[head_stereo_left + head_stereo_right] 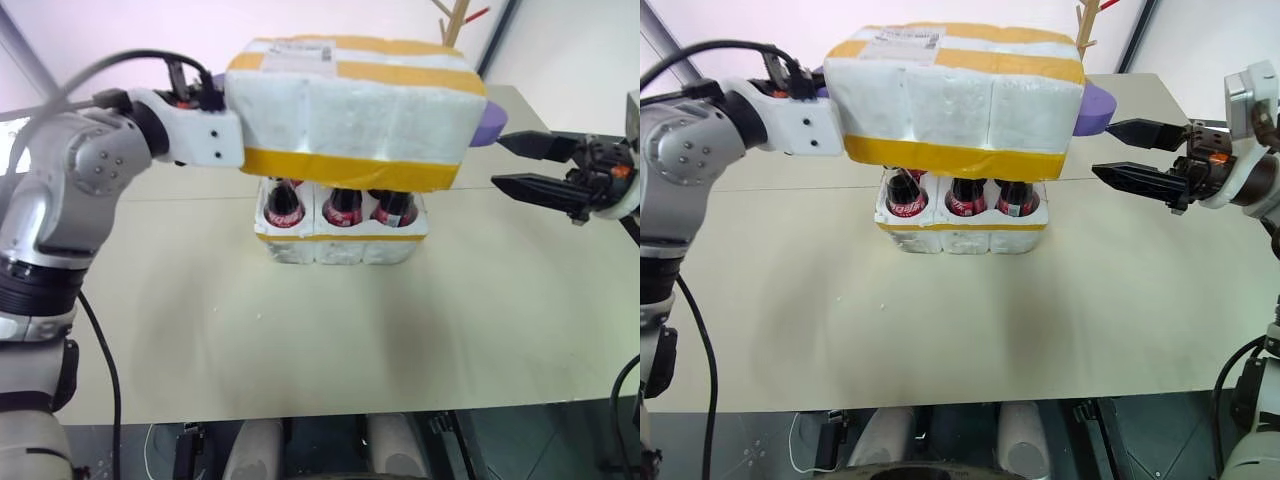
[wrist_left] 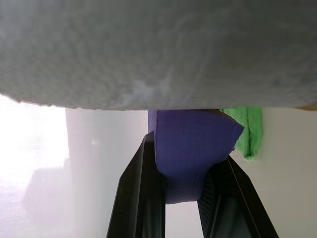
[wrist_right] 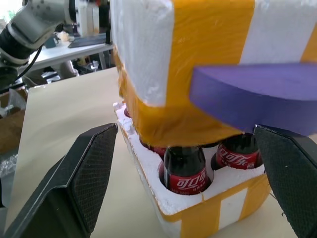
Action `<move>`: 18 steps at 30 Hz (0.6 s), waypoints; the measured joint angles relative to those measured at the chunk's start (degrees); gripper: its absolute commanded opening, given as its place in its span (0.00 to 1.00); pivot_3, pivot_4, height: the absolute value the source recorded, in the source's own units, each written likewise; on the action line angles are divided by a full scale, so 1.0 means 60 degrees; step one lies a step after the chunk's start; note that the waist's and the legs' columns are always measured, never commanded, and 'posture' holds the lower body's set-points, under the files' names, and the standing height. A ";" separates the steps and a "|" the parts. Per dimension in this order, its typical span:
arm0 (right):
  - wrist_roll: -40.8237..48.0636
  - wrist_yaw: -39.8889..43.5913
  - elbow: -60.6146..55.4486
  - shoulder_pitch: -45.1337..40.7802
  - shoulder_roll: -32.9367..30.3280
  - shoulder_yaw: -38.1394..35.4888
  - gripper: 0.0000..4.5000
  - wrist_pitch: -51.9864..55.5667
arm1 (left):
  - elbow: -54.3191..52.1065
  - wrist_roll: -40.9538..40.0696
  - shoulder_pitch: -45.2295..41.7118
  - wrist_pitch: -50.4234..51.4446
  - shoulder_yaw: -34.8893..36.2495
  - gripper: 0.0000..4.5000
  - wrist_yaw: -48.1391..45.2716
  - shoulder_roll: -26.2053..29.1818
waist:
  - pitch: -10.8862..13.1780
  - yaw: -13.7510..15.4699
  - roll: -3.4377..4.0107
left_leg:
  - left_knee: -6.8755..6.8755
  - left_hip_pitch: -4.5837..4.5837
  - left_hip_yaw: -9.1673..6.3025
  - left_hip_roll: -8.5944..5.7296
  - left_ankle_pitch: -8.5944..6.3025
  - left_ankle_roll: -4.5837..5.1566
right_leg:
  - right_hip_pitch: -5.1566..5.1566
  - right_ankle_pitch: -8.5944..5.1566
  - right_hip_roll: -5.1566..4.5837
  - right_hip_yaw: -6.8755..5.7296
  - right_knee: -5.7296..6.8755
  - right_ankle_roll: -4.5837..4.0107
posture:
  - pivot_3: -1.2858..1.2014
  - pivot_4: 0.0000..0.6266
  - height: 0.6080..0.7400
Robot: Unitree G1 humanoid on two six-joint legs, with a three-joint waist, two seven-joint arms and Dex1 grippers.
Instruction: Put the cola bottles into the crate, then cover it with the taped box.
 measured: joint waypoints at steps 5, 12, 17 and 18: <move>-0.0012 -0.0019 0.0099 -0.0088 0.0121 0.0037 1.00 0.0000 | -0.0865 0.0624 0.0349 0.0397 -0.0056 0.06 -0.0506 0.0075 | 0.0000 0.0011 0.0000 | 0.0001 -0.0001 0.0000 0.0000 0.0000 0.0000 | 0.0000 0.0000 0.0000 0.0004 -0.0002 0.0000 | 0.52 0.24 1.00; -0.0016 -0.0037 0.0161 -0.0320 0.0187 0.0193 1.00 0.0001 | -0.1609 0.1145 0.1339 0.0639 -0.0079 0.06 -0.0746 0.0001 | 0.0000 0.0003 -0.0001 | 0.0000 0.0002 -0.0002 0.0001 0.0000 0.0001 | 0.0001 -0.0001 0.0003 0.0007 -0.0001 -0.0001 | 0.52 0.24 1.00; -0.0043 -0.0012 0.0219 -0.0456 0.0265 0.0329 1.00 -0.0038 | -0.1764 0.1434 0.1380 0.0521 -0.0054 0.06 -0.0650 -0.0036 | 0.0000 0.0015 0.0000 | -0.0001 0.0002 -0.0002 0.0000 0.0000 0.0002 | 0.0003 -0.0002 0.0003 0.0008 -0.0002 0.0000 | 0.52 0.24 1.00; -0.0094 0.0018 0.0266 -0.0454 0.0264 0.0358 1.00 -0.0071 | -0.1767 0.1510 0.1460 0.0405 -0.0037 0.06 -0.0575 0.0027 | 0.0000 0.0015 0.0000 | -0.0001 0.0002 -0.0002 0.0000 0.0000 0.0002 | 0.0003 -0.0002 0.0003 0.0007 -0.0003 0.0000 | 0.52 0.24 1.00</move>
